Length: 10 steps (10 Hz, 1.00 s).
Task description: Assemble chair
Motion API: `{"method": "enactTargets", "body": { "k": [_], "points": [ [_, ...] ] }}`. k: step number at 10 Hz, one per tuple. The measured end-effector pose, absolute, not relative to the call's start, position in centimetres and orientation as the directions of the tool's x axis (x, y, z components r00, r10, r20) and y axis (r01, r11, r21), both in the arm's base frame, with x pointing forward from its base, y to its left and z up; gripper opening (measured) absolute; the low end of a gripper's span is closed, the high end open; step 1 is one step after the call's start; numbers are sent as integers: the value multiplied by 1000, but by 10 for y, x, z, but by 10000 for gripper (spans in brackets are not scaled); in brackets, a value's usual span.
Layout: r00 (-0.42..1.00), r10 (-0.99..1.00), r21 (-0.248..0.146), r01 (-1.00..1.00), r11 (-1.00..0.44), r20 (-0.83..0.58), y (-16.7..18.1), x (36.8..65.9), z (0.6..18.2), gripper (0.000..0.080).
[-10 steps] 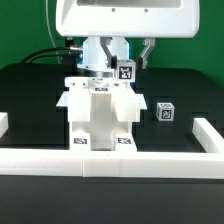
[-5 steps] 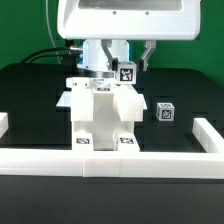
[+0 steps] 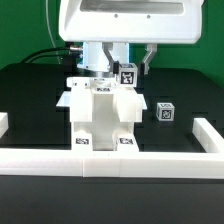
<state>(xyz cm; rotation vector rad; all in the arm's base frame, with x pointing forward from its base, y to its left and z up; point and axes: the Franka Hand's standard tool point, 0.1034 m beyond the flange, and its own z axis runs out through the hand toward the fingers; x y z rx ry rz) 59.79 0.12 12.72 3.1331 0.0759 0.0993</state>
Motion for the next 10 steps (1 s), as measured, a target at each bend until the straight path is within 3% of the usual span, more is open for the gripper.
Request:
{"method": "enactTargets", "body": {
  "k": [7,8,9,10],
  "points": [
    [996,53,15,52,-999,73,1,600,126,285],
    [996,53,15,52,-999,73,0,600,126,475],
    [996,52,15,51,-999,73,0,600,127,607],
    [996,50,14,50,-999,72,-1,600,128,607]
  ]
}}
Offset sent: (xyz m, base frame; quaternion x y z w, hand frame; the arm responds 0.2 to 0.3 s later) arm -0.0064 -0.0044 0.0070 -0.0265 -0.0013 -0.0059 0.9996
